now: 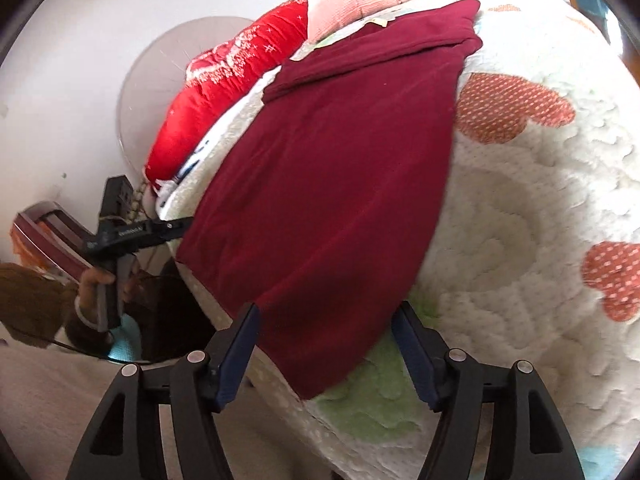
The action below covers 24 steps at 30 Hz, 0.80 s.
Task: Fold small clothes
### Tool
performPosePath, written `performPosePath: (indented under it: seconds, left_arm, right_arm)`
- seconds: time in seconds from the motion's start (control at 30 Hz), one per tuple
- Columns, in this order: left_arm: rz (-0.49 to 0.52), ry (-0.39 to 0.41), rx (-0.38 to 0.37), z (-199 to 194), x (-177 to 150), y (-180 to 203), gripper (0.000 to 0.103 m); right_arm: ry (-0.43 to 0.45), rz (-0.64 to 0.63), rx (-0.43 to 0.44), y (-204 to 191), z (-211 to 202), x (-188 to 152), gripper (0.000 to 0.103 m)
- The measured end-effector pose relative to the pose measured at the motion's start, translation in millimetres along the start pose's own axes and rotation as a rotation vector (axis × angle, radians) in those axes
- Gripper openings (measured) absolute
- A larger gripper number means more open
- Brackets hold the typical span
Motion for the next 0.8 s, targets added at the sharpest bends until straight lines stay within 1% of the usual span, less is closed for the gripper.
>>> performPosePath:
  seconds: [0.1,0.13,0.2,0.23,0.27,0.3,0.33,0.37,0.4,0.43,0.5,0.57,0.63,0.73,0.8]
  left_arm:
    - [0.065,-0.034,0.02,7.5,-3.4,9.1,0.086]
    - [0.093,-0.048,0.027,10.2,-6.2,12.9,0.086]
    - [0.113,-0.049,0.032,13.5,-6.5,16.0,0.086]
    - [0.114,-0.043,0.034,14.1,-6.8,16.4,0.085]
    - [0.111,-0.038,0.033,13.5,-6.6,16.2,0.073]
    - [0.104,-0.039,0.028,13.1,-5.2,16.5,0.061]
    - [0.095,-0.045,0.016,11.8,-2.2,15.9,0.038]
    - [0.075,-0.056,-0.026,7.9,1.7,14.7,0.015]
    - [0.051,-0.065,-0.082,3.3,5.5,13.2,0.012]
    - [0.044,-0.068,-0.121,0.0,11.1,15.5,0.012]
    - [0.093,-0.037,-0.161,-9.4,28.2,27.4,0.012]
    - [0.122,0.012,-0.215,-19.3,50.4,39.9,0.012]
    - [0.129,0.054,-0.255,-24.1,74.9,46.6,0.011]
    - [0.129,0.134,-0.281,-28.0,123.0,50.6,0.01]
    - [0.131,0.182,-0.278,-26.1,157.0,52.3,0.01]
  right_arm:
    - [0.019,0.03,0.052,-2.7,5.9,1.6,0.067]
    - [0.032,0.038,0.067,-2.9,7.4,0.7,0.067]
    - [0.044,0.051,0.092,-5.3,8.7,2.5,0.066]
    - [0.042,0.045,0.102,-7.7,10.2,2.6,0.056]
    - [0.032,0.033,0.112,-13.7,12.3,8.8,0.046]
    - [0.021,0.025,0.128,-17.7,14.6,10.1,0.028]
    - [0.013,0.026,0.146,-20.3,15.1,12.9,0.023]
    - [0.011,0.027,0.164,-23.7,16.1,18.0,0.022]
    - [0.014,0.022,0.173,-25.9,15.7,22.7,0.017]
    - [0.024,0.012,0.185,-28.7,13.7,29.4,0.014]
    - [0.076,-0.001,0.222,-32.4,2.7,49.1,0.013]
    - [0.148,0.003,0.254,-34.6,-9.3,75.8,0.013]
    - [0.208,0.015,0.251,-31.3,-18.0,101.2,0.013]
    - [0.305,0.024,0.223,-23.0,-27.1,145.4,0.011]
    - [0.366,0.051,0.212,-11.1,-30.4,177.2,0.011]
Point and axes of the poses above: each gripper's, at about its wrist camera, not at the fingertips, and z roughly the way its jaws point, y to its right, x to its top, the point moved 4 cm from there along z, roughly the way its jaws point, and after that the axes turned 13 degrees about -x, right-handed, at the moved point
